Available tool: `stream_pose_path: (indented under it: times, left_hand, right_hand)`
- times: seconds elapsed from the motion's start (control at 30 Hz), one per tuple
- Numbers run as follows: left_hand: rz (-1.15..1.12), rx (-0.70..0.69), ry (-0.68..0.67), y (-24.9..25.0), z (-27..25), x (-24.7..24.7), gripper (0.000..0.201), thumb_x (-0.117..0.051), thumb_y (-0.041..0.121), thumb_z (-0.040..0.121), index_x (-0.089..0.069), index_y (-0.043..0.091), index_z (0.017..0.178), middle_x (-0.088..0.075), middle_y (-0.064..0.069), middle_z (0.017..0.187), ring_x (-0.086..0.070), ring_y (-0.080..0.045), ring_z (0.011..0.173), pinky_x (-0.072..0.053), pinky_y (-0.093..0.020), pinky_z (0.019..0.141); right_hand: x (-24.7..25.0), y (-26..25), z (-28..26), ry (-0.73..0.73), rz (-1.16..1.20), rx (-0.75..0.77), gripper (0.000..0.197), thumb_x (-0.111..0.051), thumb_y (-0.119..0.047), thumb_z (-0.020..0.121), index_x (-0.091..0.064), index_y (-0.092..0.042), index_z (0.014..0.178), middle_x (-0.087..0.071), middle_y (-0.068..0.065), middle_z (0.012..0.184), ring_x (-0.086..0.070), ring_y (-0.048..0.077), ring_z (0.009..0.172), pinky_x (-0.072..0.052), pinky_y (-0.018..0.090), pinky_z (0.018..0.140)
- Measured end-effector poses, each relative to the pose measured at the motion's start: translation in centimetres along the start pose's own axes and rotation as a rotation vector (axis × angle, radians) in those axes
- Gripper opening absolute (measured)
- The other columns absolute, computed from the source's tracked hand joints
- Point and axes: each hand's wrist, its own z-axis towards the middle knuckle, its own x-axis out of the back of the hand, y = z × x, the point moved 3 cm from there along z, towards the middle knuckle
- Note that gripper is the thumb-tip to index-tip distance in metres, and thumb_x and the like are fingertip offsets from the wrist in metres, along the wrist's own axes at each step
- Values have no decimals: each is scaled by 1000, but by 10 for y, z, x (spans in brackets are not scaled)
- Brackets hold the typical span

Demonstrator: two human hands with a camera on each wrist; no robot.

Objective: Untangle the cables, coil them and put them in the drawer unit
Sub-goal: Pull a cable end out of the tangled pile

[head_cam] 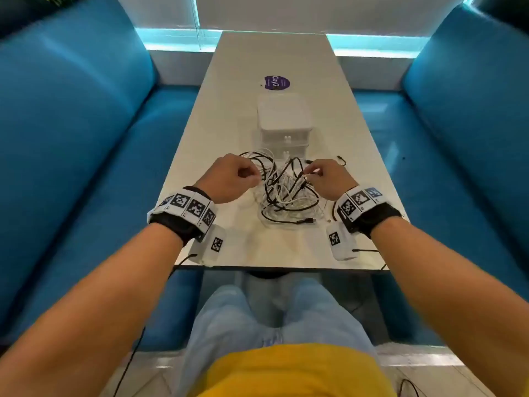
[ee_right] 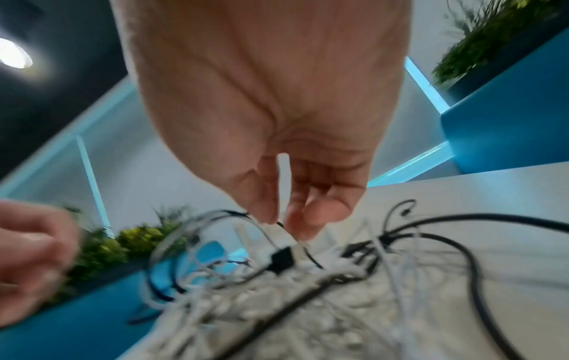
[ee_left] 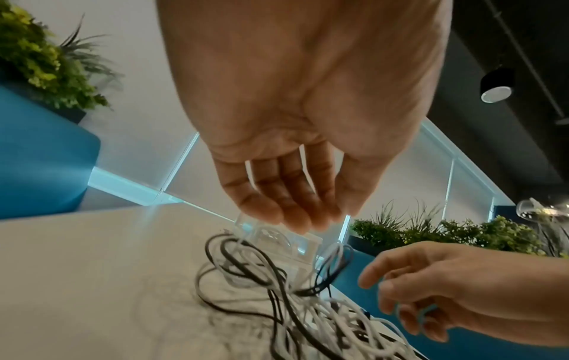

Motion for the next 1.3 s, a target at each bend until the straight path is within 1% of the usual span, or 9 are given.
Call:
stream_pose_path:
  times: [0.1,0.27,0.57,0.67,0.77,0.9,1.0,1.2,1.3]
  left_hand:
    - [-54,-18,71,5,3,-13,8,-65,18,86,-72,19,82,-68,8,79,-61,-10,78,-48,-24,77]
    - [-50,-73,57,18,17,-41,10,-64,16,86,-73,19,86,-71,2,84,-65,-14,81,-53,-29,80]
    - [14,19,110,10,30,-75,33,-52,15,92,-63,15,124,-66,-4,122,-62,-17,107,-46,-28,97]
    - [25,-36,106,14,32,-72,30,-55,26,95,-65,18,122,-70,-3,110,-63,-16,99,-47,-26,88]
    - [29,-115,144,24,35,-66,20,-59,31,92,-73,20,103,-63,7,72,-53,-9,68,-40,-26,67]
    - [-286,-81,252,31,43,-53,13,-66,23,89,-74,22,79,-62,8,61,-52,-5,57,-44,-24,60]
    - [-680,17,226,38,48,-41,11,-65,18,90,-74,15,84,-69,0,72,-61,-9,64,-51,-26,66]
    - [-1022,29,306,33,37,4,11,-55,15,96,-66,12,95,-66,-5,78,-64,-15,75,-56,-30,76]
    - [-1182,75,449,7,29,33,12,-53,22,97,-62,16,95,-63,-1,74,-63,-13,70,-57,-31,72]
  right_hand:
    - [-6,3,9,-5,-58,-71,30,-46,-13,92,-67,-27,108,-58,4,133,-62,21,96,-46,25,72]
    - [-20,-2,15,-73,-190,0,31,-46,-15,97,-67,-23,117,-58,7,132,-56,26,115,-42,26,88]
    - [-20,5,17,-4,-150,97,7,-65,-16,88,-71,-18,87,-69,6,99,-62,22,90,-44,26,78]
    - [-11,-5,11,56,-17,228,10,-60,-15,91,-70,-14,91,-63,5,91,-57,20,85,-39,25,76]
    - [4,-21,-1,93,91,336,10,-59,-16,91,-68,-13,87,-56,-7,78,-51,10,76,-39,24,73]
    - [9,-25,-18,41,567,282,23,-67,-23,88,-55,-27,107,-63,-1,93,-61,7,76,-51,23,69]
    - [-16,-20,-22,-140,490,227,42,-69,-30,87,-50,-28,124,-64,-3,101,-63,7,86,-48,20,73]
    - [-20,7,-2,-37,235,182,24,-72,-44,81,-71,-24,95,-68,-2,88,-63,16,80,-49,33,69]
    - [-11,16,-4,-69,253,180,14,-76,-39,77,-75,-28,86,-68,0,81,-63,17,73,-46,22,60]
